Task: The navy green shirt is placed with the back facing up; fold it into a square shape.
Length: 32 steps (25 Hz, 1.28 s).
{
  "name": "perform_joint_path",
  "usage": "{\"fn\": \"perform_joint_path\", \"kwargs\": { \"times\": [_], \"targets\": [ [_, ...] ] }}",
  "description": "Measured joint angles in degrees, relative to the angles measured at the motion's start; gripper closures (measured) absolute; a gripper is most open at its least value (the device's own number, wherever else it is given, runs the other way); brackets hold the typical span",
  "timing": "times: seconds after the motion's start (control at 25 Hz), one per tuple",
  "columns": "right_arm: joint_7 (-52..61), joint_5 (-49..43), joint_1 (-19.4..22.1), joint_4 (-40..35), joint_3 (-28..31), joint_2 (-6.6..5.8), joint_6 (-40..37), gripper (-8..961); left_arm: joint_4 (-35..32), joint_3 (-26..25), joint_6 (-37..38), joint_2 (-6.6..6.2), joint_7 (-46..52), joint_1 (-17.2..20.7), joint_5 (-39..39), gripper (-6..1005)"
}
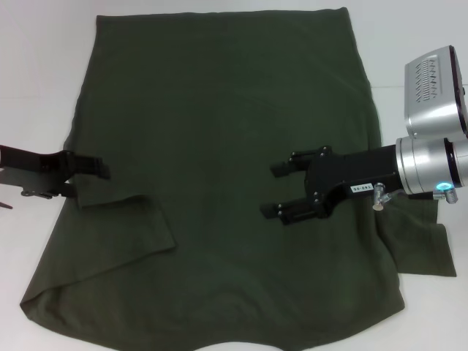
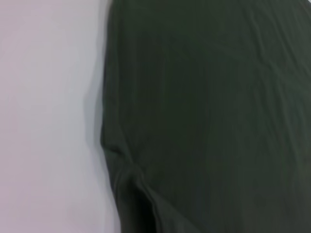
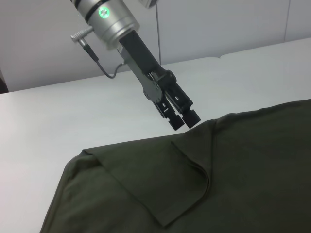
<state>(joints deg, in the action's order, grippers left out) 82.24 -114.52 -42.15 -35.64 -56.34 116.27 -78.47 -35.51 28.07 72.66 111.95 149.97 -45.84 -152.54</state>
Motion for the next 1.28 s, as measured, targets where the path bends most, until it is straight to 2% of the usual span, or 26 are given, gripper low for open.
{"fn": "perform_joint_path", "kwargs": {
  "times": [0.64, 1.28],
  "targets": [
    [-0.2, 0.0, 0.2, 0.0, 0.0, -0.16, 0.0, 104, 3.2, 0.2, -7.0, 1.00, -0.8, 0.0, 0.2, 139],
    [-0.2, 0.0, 0.6, 0.0, 0.0, -0.17, 0.0, 104, 4.7, 0.4, -5.0, 1.48, -1.3, -1.4, 3.5, 138]
  ]
}}
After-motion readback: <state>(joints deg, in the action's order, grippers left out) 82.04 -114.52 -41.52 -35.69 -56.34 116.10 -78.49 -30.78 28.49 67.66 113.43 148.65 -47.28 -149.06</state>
